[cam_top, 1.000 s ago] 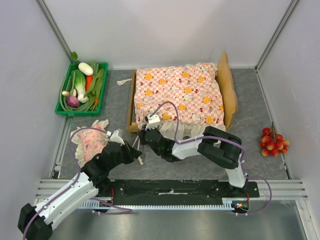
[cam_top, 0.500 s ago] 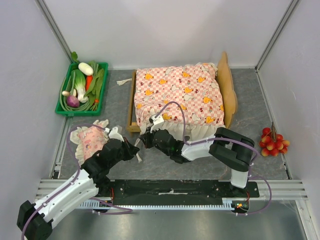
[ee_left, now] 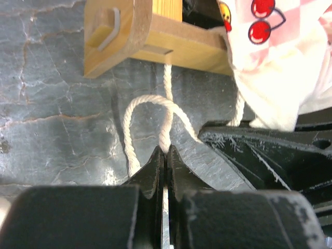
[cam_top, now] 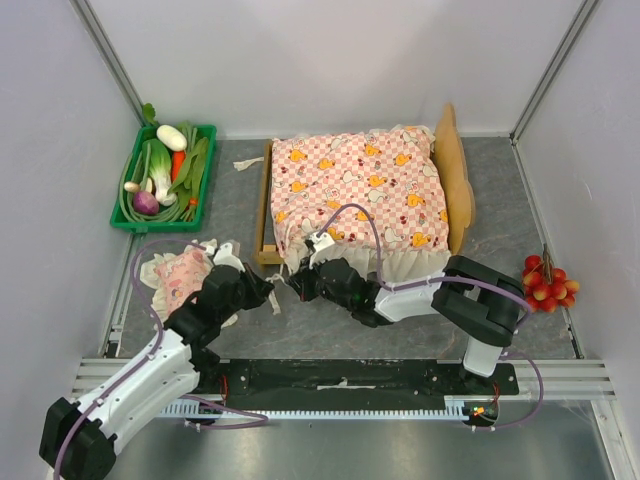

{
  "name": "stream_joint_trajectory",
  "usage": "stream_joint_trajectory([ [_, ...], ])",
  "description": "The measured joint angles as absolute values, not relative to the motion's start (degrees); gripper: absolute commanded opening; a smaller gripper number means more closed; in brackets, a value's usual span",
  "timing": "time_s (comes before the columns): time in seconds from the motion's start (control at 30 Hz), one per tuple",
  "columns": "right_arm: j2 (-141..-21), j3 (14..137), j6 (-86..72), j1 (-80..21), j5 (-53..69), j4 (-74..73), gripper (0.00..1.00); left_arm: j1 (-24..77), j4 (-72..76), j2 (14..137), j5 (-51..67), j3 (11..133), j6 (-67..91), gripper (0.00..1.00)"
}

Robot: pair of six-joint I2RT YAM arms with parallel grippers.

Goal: Set up the pet bed

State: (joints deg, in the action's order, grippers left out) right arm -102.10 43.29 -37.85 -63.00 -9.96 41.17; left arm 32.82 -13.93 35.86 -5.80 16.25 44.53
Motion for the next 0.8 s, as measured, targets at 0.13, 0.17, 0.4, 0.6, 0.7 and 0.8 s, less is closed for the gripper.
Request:
stream_joint_trajectory([
  [0.13,-101.4,43.2,-36.6,-62.6,-7.6,40.3,0.01,30.4,-10.2,37.7,-3.5,16.3,44.0,0.02],
  [0.17,-101.4,43.2,-36.3,-62.5,-7.2,40.1,0.01,29.8,-8.8,38.5,-2.5,16.3,44.0,0.02],
  [0.4,-101.4,43.2,-35.0,-62.4,-5.1,39.0,0.00,26.5,-1.0,44.8,4.6,16.5,45.5,0.02],
  [0.6,-102.1,43.2,-34.9,-62.4,-4.1,39.7,0.00,21.1,5.4,46.2,7.4,16.5,50.4,0.02],
  [0.7,-102.2,43.2,-34.9,-62.4,-3.4,40.1,0.00,19.0,8.4,47.1,7.9,16.4,52.3,0.02],
  [0.8,-102.2,43.2,-34.9,-62.4,-2.8,40.7,0.00,18.5,10.5,48.9,7.9,16.4,53.6,0.02],
])
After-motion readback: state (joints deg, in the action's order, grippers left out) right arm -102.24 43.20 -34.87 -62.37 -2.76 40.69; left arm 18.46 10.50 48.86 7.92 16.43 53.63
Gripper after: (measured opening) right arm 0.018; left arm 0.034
